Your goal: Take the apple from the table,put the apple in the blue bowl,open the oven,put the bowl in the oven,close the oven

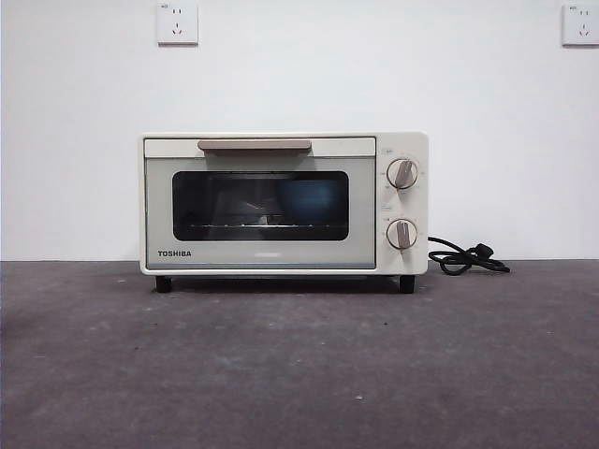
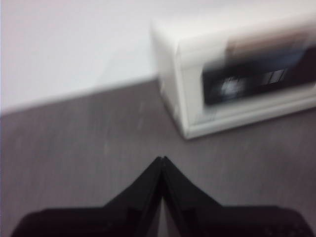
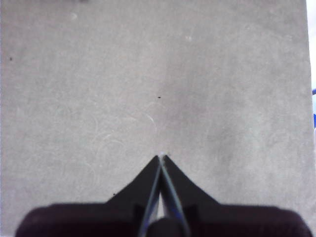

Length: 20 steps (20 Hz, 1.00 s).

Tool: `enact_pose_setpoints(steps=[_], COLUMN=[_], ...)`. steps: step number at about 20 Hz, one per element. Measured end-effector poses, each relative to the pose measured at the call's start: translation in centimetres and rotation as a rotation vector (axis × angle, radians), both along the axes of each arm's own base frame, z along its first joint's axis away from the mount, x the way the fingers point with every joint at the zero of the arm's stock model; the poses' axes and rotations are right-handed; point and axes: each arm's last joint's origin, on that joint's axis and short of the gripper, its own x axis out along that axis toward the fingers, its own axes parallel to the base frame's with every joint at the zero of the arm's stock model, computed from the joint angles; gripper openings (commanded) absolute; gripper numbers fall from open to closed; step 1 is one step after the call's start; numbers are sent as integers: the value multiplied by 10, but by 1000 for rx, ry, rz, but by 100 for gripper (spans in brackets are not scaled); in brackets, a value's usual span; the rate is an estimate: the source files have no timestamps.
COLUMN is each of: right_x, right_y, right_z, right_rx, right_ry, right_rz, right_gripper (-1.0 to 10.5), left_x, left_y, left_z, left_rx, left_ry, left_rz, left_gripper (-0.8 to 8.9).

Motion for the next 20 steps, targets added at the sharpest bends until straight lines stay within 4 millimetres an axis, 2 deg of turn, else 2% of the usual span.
enact_pose_setpoints(steps=[1, 3, 7, 9, 11, 20], right_x=[2, 6, 11, 12, 12, 12], right_y=[1, 4, 6, 7, 7, 7], right_z=[-1, -3, -5, -6, -6, -6], right_rx=[-5, -13, -22, -24, -24, -24], right_ry=[9, 23, 39, 41, 42, 42], right_rz=[0, 0, 0, 0, 0, 0], right_gripper=[1, 1, 1, 1, 1, 1], left_x=[-5, -13, -22, -24, -27, -29], left_y=[1, 3, 3, 4, 5, 5], left_z=[-19, -43, -56, -70, -74, -71], left_rx=[2, 4, -13, -38, -48, -48], left_ry=[23, 21, -64, -23, 12, -26], left_rz=[28, 55, 81, 123, 144, 149], left_gripper=[-4, -4, -4, -4, -4, -4])
